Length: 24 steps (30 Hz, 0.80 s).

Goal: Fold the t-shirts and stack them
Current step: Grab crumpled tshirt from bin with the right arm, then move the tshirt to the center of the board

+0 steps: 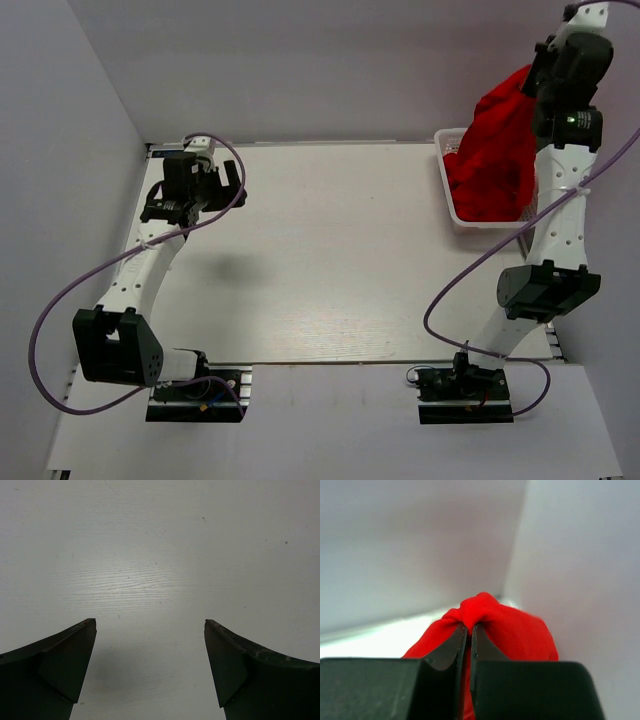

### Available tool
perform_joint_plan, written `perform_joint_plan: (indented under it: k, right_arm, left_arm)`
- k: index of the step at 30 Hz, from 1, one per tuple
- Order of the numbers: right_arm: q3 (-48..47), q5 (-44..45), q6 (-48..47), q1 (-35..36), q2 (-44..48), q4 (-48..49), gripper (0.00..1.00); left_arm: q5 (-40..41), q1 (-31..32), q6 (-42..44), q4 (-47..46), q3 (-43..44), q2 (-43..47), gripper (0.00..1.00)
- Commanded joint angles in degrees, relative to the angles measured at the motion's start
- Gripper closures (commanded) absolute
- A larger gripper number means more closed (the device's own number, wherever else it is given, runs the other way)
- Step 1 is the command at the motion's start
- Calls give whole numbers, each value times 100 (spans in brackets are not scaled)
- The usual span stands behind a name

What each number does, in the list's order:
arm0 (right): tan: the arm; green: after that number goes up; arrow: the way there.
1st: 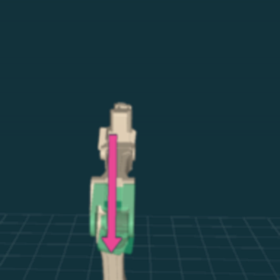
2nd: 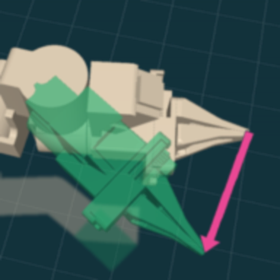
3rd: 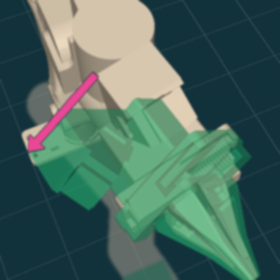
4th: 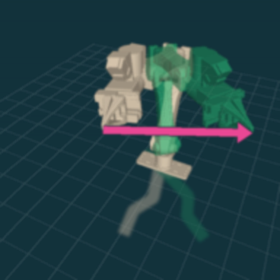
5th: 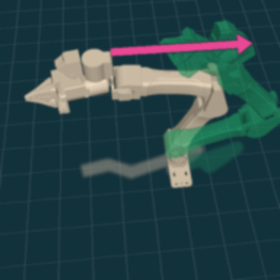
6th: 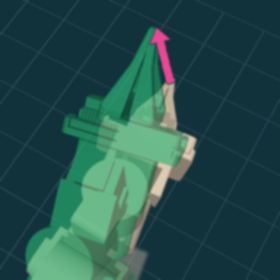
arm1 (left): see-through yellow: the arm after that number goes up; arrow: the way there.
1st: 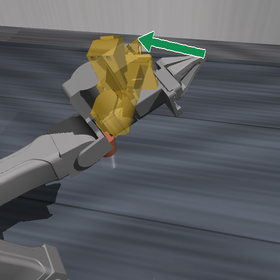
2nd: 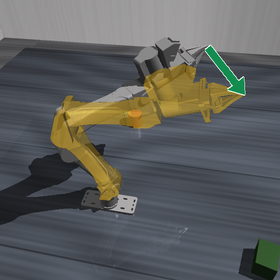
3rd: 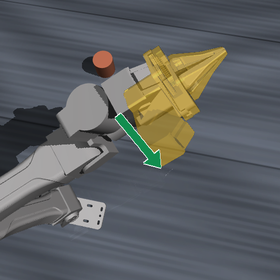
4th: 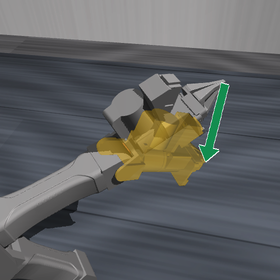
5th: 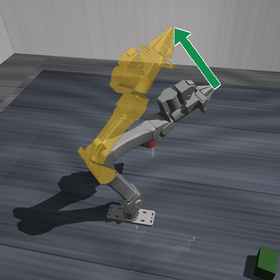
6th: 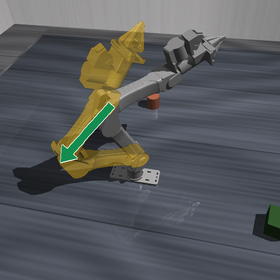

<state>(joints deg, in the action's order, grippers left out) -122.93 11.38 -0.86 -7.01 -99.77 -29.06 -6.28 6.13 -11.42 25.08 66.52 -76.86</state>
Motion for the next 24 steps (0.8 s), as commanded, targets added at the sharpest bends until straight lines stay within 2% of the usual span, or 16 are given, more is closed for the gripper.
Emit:
perform_joint_plan:
  k: [1, 2, 7, 11, 12, 16, 20, 24]
  right_arm:
    - [-670, -969, -160, 67, 264, 838, 100]
    - [-757, -1040, -151, 85, 291, 971, 100]
    - [-741, -2961, 463, 190, 616, 1920, 100]
    - [-618, -4536, 1403, 305, 634, 2815, 100]
    - [-531, -5305, 1918, 366, 616, 3009, 100]
    - [-205, -6345, 2658, 630, 476, 3617, 100]
    - [707, -7078, 2698, 1121, 764, 3724, 100]
    - [2885, -6430, 1872, 1770, 1405, 3495, 100]
  left_arm:
    - [-303, -24, 35, -266, 107, 321, 0]
    - [-303, -24, 35, -267, 107, 373, 0]
    - [-418, -24, -18, -267, 107, 426, 0]
    - [-418, -24, -18, -267, 107, 478, 0]
    - [-418, -24, -18, -267, 107, 479, 0]
    - [-418, -24, -71, -83, 54, 610, 0]
    - [-137, -24, -246, 163, 54, 733, 0]
    - [207, -24, -519, 375, 1, 865, 0]
